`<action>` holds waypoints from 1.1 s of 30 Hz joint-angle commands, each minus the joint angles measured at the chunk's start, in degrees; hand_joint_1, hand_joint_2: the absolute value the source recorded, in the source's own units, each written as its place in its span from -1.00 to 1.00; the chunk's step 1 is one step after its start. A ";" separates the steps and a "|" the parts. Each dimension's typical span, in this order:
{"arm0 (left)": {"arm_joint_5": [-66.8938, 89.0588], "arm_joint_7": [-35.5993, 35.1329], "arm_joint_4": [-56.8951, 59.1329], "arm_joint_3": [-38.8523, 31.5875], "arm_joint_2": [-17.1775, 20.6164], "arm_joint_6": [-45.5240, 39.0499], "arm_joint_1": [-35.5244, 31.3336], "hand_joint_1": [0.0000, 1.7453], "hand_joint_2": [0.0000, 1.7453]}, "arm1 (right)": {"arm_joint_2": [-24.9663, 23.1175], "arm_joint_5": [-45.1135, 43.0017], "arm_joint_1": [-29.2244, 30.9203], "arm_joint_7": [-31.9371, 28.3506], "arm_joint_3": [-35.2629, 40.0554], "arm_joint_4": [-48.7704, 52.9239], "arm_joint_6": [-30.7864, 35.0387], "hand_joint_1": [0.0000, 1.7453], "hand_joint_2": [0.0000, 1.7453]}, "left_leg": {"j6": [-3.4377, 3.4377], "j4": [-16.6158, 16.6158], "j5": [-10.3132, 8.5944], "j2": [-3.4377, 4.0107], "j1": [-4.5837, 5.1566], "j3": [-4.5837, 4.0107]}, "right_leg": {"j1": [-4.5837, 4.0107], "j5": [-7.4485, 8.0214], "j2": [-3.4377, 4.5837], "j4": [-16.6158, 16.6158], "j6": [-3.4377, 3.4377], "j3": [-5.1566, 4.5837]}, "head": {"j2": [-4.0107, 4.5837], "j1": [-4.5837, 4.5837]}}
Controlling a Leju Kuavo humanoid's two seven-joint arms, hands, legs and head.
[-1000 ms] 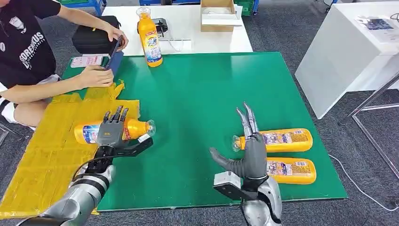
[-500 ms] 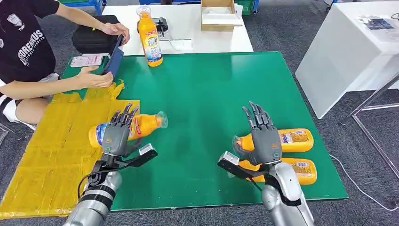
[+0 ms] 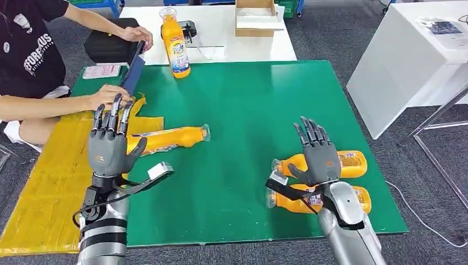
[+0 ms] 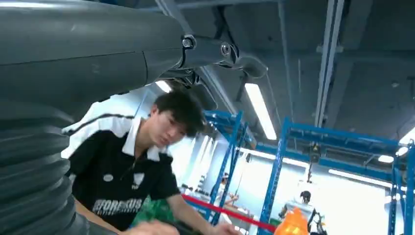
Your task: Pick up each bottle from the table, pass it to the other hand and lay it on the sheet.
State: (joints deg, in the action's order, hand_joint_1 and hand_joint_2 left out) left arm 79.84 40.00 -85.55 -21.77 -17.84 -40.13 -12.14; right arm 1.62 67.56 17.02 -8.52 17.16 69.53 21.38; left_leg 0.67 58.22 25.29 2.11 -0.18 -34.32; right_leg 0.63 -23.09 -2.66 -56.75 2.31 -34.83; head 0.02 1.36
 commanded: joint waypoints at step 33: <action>-50.23 0.00 12.98 32.57 7.54 5.64 2.91 -1.00 1.00 | 11.57 -1.51 17.63 -6.72 -0.68 -46.28 -4.86 -1.00 1.00 | 0.13 -0.04 0.01 -0.28 0.10 0.09 | 0.13 0.05 -0.02 0.14 0.07 0.19 | 0.00 0.02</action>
State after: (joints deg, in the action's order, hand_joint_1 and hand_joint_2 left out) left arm 31.56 40.11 -77.18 5.92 -12.87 -34.42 -7.24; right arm 18.53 63.04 29.99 -15.50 15.28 38.09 13.03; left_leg 0.85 58.26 25.25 1.82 -0.03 -34.46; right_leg 0.78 -23.03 -2.93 -56.71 2.46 -34.83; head 0.02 1.38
